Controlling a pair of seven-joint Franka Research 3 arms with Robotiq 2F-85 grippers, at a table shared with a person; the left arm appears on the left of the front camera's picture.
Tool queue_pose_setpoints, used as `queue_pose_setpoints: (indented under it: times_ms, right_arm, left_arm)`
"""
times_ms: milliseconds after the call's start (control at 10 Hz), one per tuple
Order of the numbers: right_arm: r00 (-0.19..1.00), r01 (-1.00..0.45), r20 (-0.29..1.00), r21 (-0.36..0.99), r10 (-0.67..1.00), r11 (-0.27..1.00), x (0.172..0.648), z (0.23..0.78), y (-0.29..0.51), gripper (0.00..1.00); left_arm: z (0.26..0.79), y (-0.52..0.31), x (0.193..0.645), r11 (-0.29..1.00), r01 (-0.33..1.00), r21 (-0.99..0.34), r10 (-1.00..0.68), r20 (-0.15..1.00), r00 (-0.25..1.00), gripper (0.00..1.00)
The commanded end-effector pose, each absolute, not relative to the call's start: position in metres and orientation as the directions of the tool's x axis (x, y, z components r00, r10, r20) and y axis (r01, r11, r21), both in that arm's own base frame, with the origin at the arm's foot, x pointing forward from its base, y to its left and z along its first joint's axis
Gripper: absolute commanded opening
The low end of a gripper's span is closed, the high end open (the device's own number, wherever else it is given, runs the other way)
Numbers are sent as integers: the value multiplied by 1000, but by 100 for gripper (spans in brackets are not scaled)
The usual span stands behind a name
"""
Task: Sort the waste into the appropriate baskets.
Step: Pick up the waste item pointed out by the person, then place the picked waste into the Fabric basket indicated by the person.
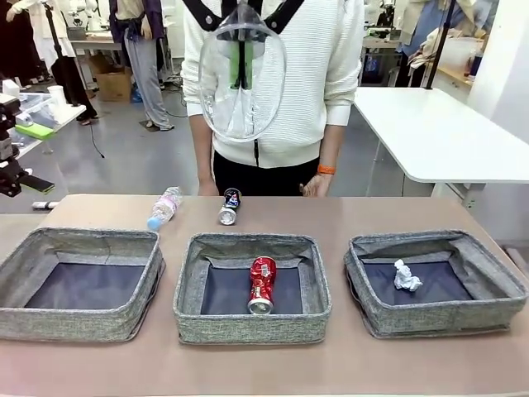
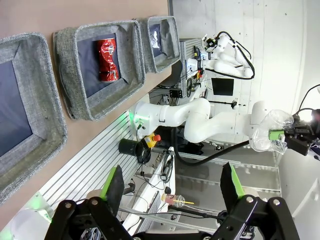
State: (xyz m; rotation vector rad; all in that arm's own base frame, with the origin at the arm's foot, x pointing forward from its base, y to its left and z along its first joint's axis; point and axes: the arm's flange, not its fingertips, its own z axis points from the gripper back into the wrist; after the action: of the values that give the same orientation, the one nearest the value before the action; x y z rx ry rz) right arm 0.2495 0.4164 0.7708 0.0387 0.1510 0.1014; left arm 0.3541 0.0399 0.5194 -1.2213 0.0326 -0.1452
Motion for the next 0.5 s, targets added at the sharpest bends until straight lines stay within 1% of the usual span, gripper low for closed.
queue_pose_setpoints:
  times_ms: [0, 400]
  right_arm:
    - [983, -111, -144, 43, 117, 993, 249, 772, 413, 3]
    - [983, -111, -144, 43, 117, 993, 249, 772, 413, 3]
  left_arm:
    - [521, 40, 352, 338, 93, -937, -135, 50, 990, 100]
    - [521, 40, 352, 338, 93, -937, -135, 50, 990, 100]
